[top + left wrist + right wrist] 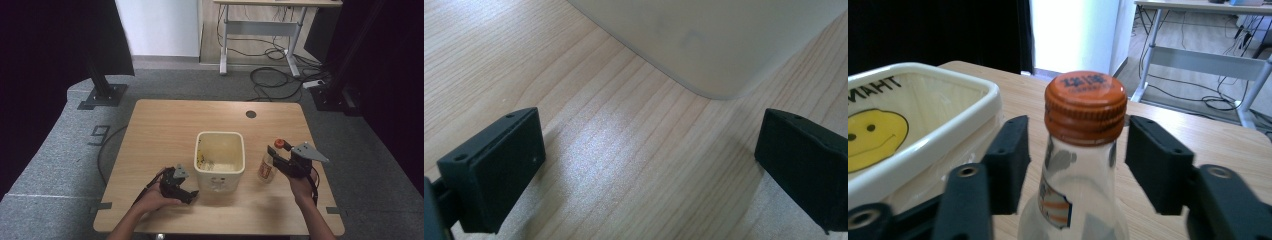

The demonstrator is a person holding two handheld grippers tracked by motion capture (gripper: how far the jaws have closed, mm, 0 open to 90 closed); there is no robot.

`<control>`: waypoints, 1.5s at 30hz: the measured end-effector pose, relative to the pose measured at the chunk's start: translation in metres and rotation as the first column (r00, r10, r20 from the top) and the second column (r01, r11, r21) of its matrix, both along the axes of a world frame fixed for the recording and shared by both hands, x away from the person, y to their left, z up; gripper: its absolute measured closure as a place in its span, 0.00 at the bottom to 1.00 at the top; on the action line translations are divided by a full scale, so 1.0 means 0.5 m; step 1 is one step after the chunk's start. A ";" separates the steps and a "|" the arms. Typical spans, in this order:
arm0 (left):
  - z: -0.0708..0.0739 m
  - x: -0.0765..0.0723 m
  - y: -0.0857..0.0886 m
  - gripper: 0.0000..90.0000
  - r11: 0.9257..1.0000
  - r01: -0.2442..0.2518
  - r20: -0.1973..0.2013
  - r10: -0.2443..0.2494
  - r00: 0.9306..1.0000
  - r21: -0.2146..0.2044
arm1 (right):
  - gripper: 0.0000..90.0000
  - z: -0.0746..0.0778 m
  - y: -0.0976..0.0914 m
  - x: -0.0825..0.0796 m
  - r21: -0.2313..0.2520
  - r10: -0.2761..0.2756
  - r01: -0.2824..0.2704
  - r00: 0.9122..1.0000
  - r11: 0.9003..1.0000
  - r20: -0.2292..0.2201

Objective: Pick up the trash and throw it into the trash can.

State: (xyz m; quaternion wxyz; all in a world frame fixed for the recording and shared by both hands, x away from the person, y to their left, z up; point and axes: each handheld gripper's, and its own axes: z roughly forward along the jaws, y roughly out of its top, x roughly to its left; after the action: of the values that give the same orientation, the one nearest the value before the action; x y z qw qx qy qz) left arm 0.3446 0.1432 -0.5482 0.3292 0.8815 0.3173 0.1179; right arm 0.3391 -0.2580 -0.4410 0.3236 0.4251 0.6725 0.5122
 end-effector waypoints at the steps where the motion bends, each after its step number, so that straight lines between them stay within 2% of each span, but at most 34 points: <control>1: 0.000 0.000 0.000 0.00 1.000 0.000 0.000 0.000 1.000 0.000 | 0.58 0.000 0.000 0.002 0.002 0.001 -0.001 1.000 1.000 -0.003; 2: 0.000 0.000 0.000 0.00 1.000 0.000 0.000 0.000 1.000 0.000 | 0.64 -0.001 0.001 0.005 0.002 0.004 -0.004 1.000 1.000 -0.010; 6: 0.000 0.000 0.000 0.00 1.000 0.000 -0.001 0.000 1.000 0.000 | 0.65 0.001 0.002 0.005 -0.001 0.004 -0.004 1.000 1.000 -0.015; 10: 0.000 0.000 0.000 0.00 1.000 0.001 -0.001 -0.001 1.000 0.001 | 0.66 0.011 0.007 0.006 -0.028 0.001 -0.002 0.999 1.000 -0.039; 15: 0.000 0.000 0.000 0.00 1.000 0.001 0.000 -0.001 1.000 0.001 | 0.66 0.027 0.013 0.000 -0.021 0.011 -0.012 1.000 1.000 -0.018; 25: 0.000 0.000 -0.001 0.00 1.000 0.001 -0.001 -0.001 1.000 0.000 | 0.66 0.116 0.024 -0.026 0.078 0.067 -0.071 0.996 0.994 0.054; 26: 0.000 0.000 -0.001 0.00 1.000 0.001 -0.001 -0.001 1.000 0.000 | 0.66 0.116 0.024 -0.026 0.078 0.067 -0.071 0.996 0.994 0.054; 27: 0.000 0.000 -0.001 0.00 1.000 0.001 -0.001 -0.001 1.000 0.000 | 0.66 0.134 0.027 -0.031 0.088 0.076 -0.083 0.994 0.993 0.073; 28: 0.000 0.000 -0.001 0.00 1.000 0.001 -0.001 -0.001 1.000 0.000 | 0.66 0.134 0.027 -0.031 0.088 0.076 -0.083 0.994 0.993 0.073; 29: 0.000 0.000 -0.001 0.00 1.000 0.001 -0.001 -0.001 1.000 0.000 | 0.66 0.152 0.032 -0.038 0.087 0.084 -0.092 0.992 0.992 0.092; 31: 0.000 0.000 -0.001 0.00 1.000 0.001 -0.001 -0.001 1.000 0.000 | 0.66 0.158 0.035 -0.040 0.087 0.087 -0.096 0.991 0.992 0.098; 37: 0.001 0.000 0.000 0.00 1.000 0.003 -0.002 -0.003 1.000 0.002 | 0.66 0.215 0.050 -0.053 0.096 0.105 -0.120 0.983 0.988 0.149; 45: 0.001 0.000 0.000 0.00 1.000 0.002 -0.001 -0.002 1.000 0.002 | 0.66 0.250 0.065 -0.056 0.101 0.111 -0.130 0.978 0.986 0.179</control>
State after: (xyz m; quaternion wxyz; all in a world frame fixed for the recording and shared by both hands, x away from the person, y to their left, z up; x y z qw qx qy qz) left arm 0.3448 0.1430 -0.5479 0.3282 0.8823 0.3163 0.1173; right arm 0.3112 -0.2256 -0.3160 0.3247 0.3549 0.6366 0.6028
